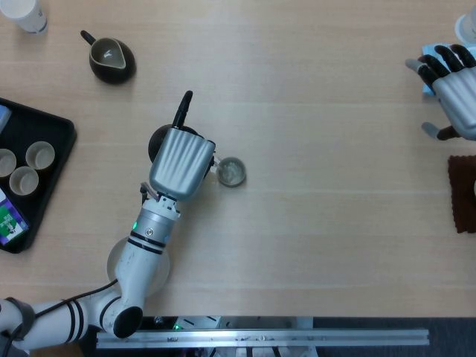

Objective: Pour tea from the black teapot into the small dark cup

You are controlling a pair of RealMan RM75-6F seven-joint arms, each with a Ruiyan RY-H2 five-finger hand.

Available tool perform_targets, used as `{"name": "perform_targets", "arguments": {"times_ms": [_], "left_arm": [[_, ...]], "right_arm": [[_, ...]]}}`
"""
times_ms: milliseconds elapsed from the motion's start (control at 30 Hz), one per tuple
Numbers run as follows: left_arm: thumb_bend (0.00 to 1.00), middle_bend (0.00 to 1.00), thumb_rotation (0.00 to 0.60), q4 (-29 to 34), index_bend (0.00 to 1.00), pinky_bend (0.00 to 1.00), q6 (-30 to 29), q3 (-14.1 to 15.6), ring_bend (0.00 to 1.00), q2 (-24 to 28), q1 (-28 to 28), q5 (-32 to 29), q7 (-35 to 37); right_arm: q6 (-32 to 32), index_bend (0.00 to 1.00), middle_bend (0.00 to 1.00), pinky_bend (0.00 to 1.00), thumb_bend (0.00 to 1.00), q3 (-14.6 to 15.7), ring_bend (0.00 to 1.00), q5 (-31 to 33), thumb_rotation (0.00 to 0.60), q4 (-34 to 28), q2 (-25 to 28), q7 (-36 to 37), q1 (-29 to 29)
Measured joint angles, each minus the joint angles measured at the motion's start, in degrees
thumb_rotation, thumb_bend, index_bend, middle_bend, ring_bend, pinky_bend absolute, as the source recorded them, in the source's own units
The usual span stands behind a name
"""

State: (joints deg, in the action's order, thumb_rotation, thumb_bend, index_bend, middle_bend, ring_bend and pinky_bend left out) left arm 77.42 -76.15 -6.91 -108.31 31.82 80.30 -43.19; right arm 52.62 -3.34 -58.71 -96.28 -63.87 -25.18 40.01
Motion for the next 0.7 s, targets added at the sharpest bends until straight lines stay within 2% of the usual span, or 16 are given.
{"name": "perform_targets", "arguments": {"times_ms": [700], "left_arm": [[0.32,1.0,0.598,0.7,1.0,0.09,0.5,-0.7,0.86,-0.7,-0.6,-0.7,0.1]], "right_arm": [[-0.1,0.12,0.15,0.07,0.21,-0.5,0.02,0.3,0.6,0.1,-0.1,-0.1,-0.2]]}}
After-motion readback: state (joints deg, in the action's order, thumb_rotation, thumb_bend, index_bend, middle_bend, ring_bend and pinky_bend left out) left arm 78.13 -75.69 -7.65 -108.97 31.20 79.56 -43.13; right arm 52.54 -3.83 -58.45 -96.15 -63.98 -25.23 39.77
